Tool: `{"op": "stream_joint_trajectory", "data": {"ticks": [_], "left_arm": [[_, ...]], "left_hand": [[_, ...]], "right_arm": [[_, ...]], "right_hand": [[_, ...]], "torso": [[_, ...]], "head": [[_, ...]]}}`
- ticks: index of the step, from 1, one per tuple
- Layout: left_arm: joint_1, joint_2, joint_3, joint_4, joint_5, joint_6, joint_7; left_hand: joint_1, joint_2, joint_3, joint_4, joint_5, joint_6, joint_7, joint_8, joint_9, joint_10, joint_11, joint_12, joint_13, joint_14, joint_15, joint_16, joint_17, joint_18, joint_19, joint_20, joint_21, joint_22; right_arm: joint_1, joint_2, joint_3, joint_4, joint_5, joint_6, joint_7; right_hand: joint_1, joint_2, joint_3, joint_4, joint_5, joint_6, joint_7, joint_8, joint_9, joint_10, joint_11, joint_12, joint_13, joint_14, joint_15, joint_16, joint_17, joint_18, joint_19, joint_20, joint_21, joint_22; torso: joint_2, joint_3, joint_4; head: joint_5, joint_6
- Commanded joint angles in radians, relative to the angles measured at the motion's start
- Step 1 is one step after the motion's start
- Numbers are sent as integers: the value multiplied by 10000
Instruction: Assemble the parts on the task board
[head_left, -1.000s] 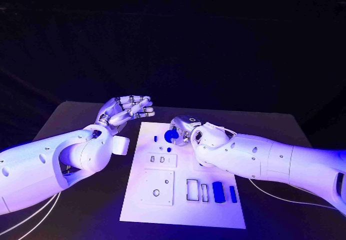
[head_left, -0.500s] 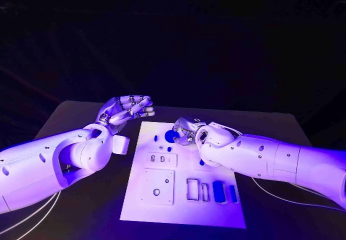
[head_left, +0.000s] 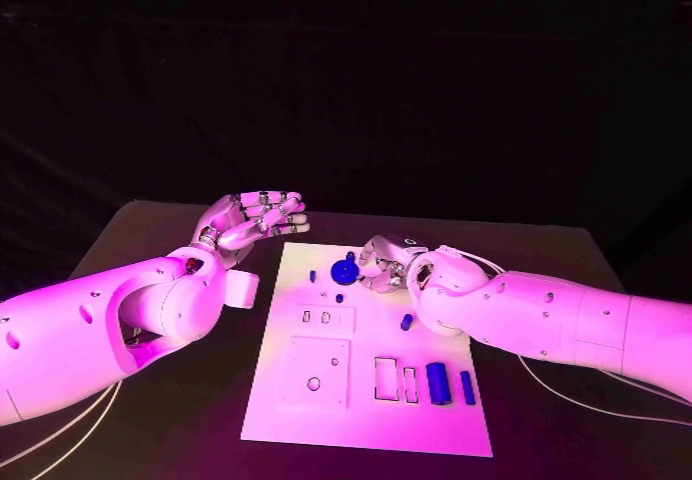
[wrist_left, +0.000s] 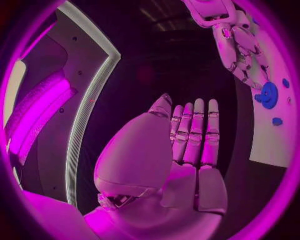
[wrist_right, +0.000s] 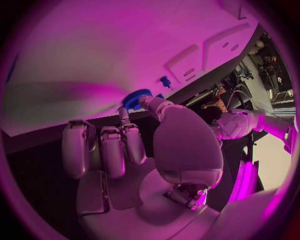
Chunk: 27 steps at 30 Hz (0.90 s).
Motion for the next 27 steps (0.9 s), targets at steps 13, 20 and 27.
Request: {"op": "stream_joint_trajectory", "data": {"ticks": [13,20,27], "left_arm": [[9,-32,6,-92,-22,195,36],[6,24,4,-86,-20,241,40],[1,46,2,-76,-19,278,36]], "left_hand": [[118,7,81,-8,69,-33,76,-54,-2,-7,39,-81,-15,-67,-10,-54,16,145,-55,43,-69,-18],[118,7,81,-8,69,-33,76,-54,-2,-7,39,-81,-15,-67,-10,-54,16,145,-55,43,-69,-18],[130,-9,102,-8,67,-34,76,-57,-2,-5,40,-88,-14,-70,-9,-60,21,145,-57,43,-71,-21]], "right_arm": [[931,-3029,40,2200,1896,-529,1879],[1049,-4037,16,2202,2756,-218,2625],[812,-4519,-35,1812,2992,-55,3146]], "right_hand": [[615,-252,138,-448,-4,225,-30,-71,28,107,-24,44,1102,939,7,70,2073,-90,68,25,10,723],[1030,-421,54,-802,-618,295,-37,-99,38,-10,-31,-94,951,893,-3,15,1884,-39,-76,13,-176,551],[1353,-529,-63,-1051,-744,277,-35,-149,33,-177,-31,-281,745,874,-6,-12,1808,-12,-156,9,-283,464]], "torso": [[-113,118,-262],[-157,162,-310],[-164,196,-377]], "head": [[-2,59],[-108,2],[-278,9]]}}
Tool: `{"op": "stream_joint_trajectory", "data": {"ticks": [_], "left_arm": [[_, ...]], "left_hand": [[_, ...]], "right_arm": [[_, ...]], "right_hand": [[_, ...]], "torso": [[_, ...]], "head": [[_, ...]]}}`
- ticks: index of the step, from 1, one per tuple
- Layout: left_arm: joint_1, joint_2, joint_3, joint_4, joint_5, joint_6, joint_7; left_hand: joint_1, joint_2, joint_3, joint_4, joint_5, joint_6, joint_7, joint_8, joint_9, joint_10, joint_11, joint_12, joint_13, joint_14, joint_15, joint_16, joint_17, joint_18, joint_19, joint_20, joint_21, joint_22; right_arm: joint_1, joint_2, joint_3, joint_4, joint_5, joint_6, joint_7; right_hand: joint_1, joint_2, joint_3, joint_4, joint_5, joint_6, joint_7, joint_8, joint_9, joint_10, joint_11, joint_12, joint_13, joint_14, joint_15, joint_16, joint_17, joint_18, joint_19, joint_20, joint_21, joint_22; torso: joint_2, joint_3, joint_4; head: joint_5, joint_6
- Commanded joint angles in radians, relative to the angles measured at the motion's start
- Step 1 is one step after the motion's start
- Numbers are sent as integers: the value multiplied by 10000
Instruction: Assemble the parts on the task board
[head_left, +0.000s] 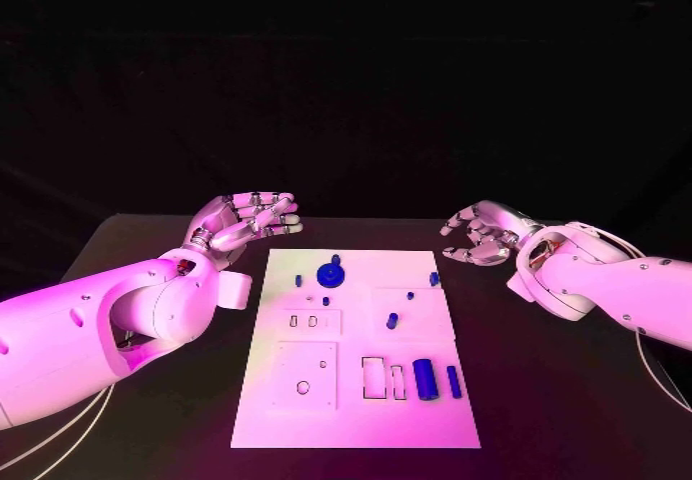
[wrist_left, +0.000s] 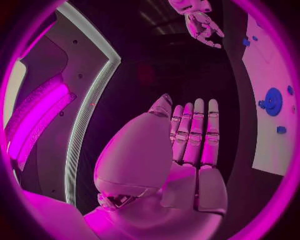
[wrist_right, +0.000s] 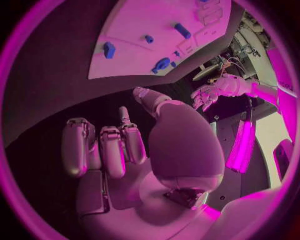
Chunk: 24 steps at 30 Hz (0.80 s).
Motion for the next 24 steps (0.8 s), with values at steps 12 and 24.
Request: {"op": "stream_joint_trajectory", "data": {"ticks": [12,24], "left_arm": [[-2,75,1,-5,-7,314,61],[-7,83,-2,-25,-6,351,63]], "left_hand": [[130,-30,58,-4,62,1,43,-60,-2,-4,42,-51,-13,-73,-7,-65,18,145,-59,44,-34,-15],[130,-30,58,-4,62,1,43,-60,-2,-4,42,-51,-13,-73,-7,-65,18,145,-59,44,-34,-15]], "right_arm": [[-747,493,-28,-1170,958,469,1348],[-1045,1025,-28,-1830,1025,606,1538]], "right_hand": [[373,62,-417,-158,301,-371,53,-379,-99,-1082,46,-1207,-502,876,41,-51,1833,60,-302,49,-344,205],[476,165,-403,-187,309,-348,70,-388,-99,-968,59,-1099,-378,892,53,-31,1901,53,-282,58,-325,237]], "torso": [[5,50,-2],[-10,12,-31]], "head": [[-101,-73],[-74,-164]]}}
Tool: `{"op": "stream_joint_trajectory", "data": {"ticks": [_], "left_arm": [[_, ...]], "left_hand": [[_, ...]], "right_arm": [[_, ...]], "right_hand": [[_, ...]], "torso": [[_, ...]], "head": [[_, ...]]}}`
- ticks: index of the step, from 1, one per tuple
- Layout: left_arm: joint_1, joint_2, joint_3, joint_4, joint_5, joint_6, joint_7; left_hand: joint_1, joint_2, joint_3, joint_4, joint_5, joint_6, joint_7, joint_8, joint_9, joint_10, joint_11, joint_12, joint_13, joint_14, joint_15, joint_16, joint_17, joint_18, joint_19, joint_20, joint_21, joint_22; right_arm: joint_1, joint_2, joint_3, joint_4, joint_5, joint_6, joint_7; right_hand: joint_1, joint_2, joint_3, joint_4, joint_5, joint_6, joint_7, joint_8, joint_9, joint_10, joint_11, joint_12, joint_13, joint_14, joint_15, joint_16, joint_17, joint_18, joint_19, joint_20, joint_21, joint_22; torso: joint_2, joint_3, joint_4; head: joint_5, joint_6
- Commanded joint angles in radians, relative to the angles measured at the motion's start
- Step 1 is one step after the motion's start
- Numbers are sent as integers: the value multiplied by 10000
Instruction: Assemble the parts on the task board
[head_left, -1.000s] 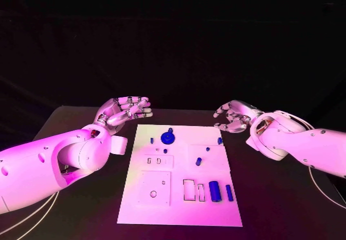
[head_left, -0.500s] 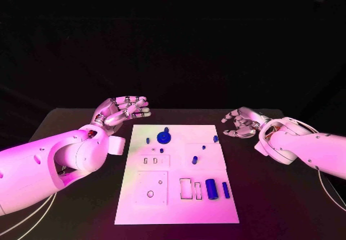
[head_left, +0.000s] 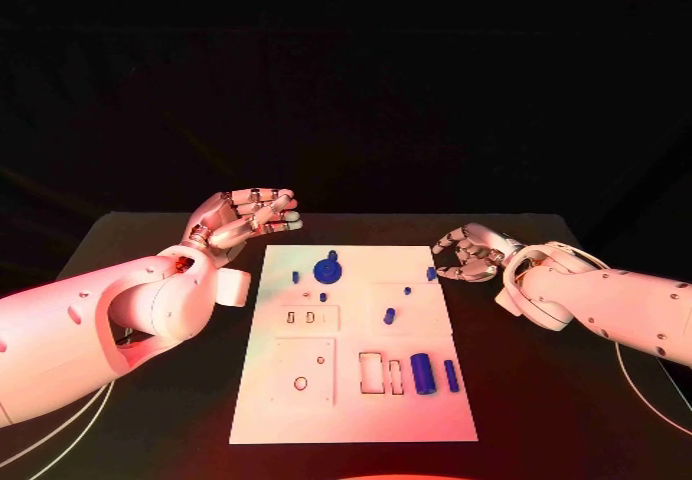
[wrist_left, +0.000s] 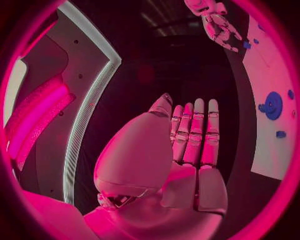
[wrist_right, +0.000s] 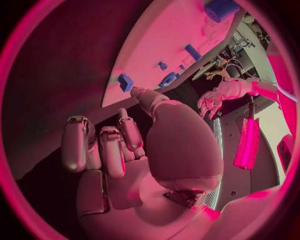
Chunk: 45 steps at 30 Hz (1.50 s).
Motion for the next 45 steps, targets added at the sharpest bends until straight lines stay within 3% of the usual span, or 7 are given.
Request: {"op": "stream_joint_trajectory", "data": {"ticks": [1,25,34,45], "left_arm": [[5,16,7,6,-8,220,69],[4,-8,7,-27,-8,232,70],[4,-27,7,-33,-8,232,64],[4,-46,7,-40,-8,233,53]], "left_hand": [[82,19,58,-5,62,1,43,-60,-2,-4,42,-51,-14,-73,-7,-65,9,145,-59,44,-35,-16],[82,19,58,-5,62,1,43,-60,-2,-4,42,-51,-14,-73,-7,-65,9,145,-59,44,-35,-16],[74,-9,104,10,55,3,51,-67,-1,-1,50,-66,-12,-79,-1,-79,22,144,-63,48,-40,-24],[74,-9,104,10,55,3,51,-67,-1,-1,50,-66,-12,-79,-1,-79,22,144,-63,48,-40,-24]], "right_arm": [[-46,71,2,-70,85,268,323],[-209,404,3,-433,141,545,277],[-255,499,4,-532,145,625,257],[-316,568,4,-669,147,659,224]], "right_hand": [[111,1,-46,-31,37,-50,1,-54,-2,91,4,63,26,892,54,-31,1902,51,-30,22,-37,244],[157,204,11,-40,4,353,-34,116,62,352,-27,343,311,894,36,-27,1912,28,53,16,44,358],[148,281,68,-46,-52,576,-75,208,91,461,-63,467,438,900,7,-20,1940,20,84,-7,73,401],[133,329,94,-36,-107,655,-96,238,99,504,-80,518,491,904,-7,-16,1955,17,96,-19,83,418]], "torso": [[-13,-20,-8],[-25,-28,18],[-25,-22,-13],[-33,-12,-1]], "head": [[0,-33],[2,-96],[9,-129],[39,-151]]}}
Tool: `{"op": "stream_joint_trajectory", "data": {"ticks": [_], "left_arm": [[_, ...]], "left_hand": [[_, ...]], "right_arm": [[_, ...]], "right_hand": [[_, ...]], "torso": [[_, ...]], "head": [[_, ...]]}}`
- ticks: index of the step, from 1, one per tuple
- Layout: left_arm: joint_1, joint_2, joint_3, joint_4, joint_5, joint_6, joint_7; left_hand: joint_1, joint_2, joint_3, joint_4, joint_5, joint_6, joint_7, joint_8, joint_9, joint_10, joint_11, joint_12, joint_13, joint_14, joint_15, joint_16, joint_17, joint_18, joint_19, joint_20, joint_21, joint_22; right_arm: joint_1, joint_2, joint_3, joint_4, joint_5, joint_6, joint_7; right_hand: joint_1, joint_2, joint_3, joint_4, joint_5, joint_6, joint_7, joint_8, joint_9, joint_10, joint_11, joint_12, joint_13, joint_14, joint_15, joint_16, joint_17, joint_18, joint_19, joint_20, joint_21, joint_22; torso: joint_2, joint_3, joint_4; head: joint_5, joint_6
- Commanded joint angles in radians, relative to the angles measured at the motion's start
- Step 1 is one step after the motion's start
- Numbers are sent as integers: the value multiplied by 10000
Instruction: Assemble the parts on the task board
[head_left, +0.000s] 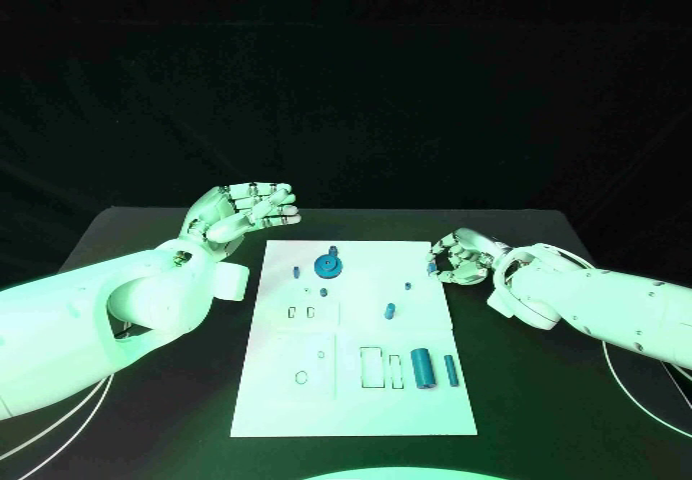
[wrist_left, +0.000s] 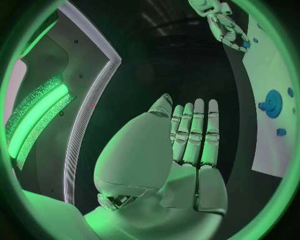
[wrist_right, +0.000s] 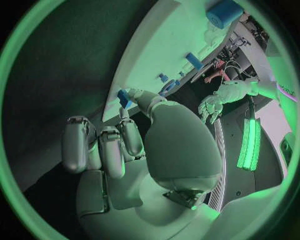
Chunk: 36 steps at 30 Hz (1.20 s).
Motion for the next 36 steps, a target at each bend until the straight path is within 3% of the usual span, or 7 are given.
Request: {"op": "stream_joint_trajectory", "data": {"ticks": [1,10,15,29,36], "left_arm": [[6,6,7,11,-8,178,59],[6,11,7,0,-8,182,57],[6,12,6,-5,-8,182,52],[6,12,6,-14,-8,189,38],[6,6,6,-10,-8,188,37]], "left_hand": [[74,-10,35,-4,56,3,51,-67,-1,0,50,-66,-12,-79,-1,-35,9,145,-28,14,-40,-8],[74,-10,35,-4,56,3,51,-67,-1,0,50,-66,-12,-79,-1,-35,9,145,-28,14,-40,-8],[74,-10,35,-4,56,3,51,-67,-1,0,50,-66,-12,-79,-1,-35,9,145,-28,14,-40,-8],[56,-18,70,7,52,6,55,-71,0,5,53,-74,-11,-79,2,-43,20,145,-30,17,-43,-13],[42,-24,85,12,50,7,57,-74,1,6,55,-77,-11,-80,3,-47,25,145,-30,18,-44,-16]], "right_arm": [[-15,16,0,-30,-12,185,51],[-20,44,1,-78,-6,210,50],[-25,49,1,-98,13,206,53],[-40,85,1,-125,21,176,46],[-44,99,1,-85,0,-155,-65]], "right_hand": [[14,96,48,6,-61,51,3,42,16,84,13,51,80,904,-7,-15,1950,18,69,7,43,424],[8,120,62,10,-77,89,-8,57,20,122,4,94,127,906,-16,-13,1961,10,91,1,70,455],[-16,240,119,42,-90,213,-43,111,37,146,-27,123,153,906,-41,-14,1956,9,101,-21,74,469],[-14,456,190,13,-106,682,-218,435,166,203,-172,193,229,916,-161,-5,1995,-6,151,-122,120,548],[-89,529,164,42,-112,855,-303,593,234,258,-244,240,284,917,-224,-5,1998,-16,180,-179,146,590]], "torso": [[-5,4,0],[-1,15,-13],[-2,13,-11],[-1,10,-12],[-5,9,-12]], "head": [[15,-2],[24,4],[23,3],[29,-26],[11,-47]]}}
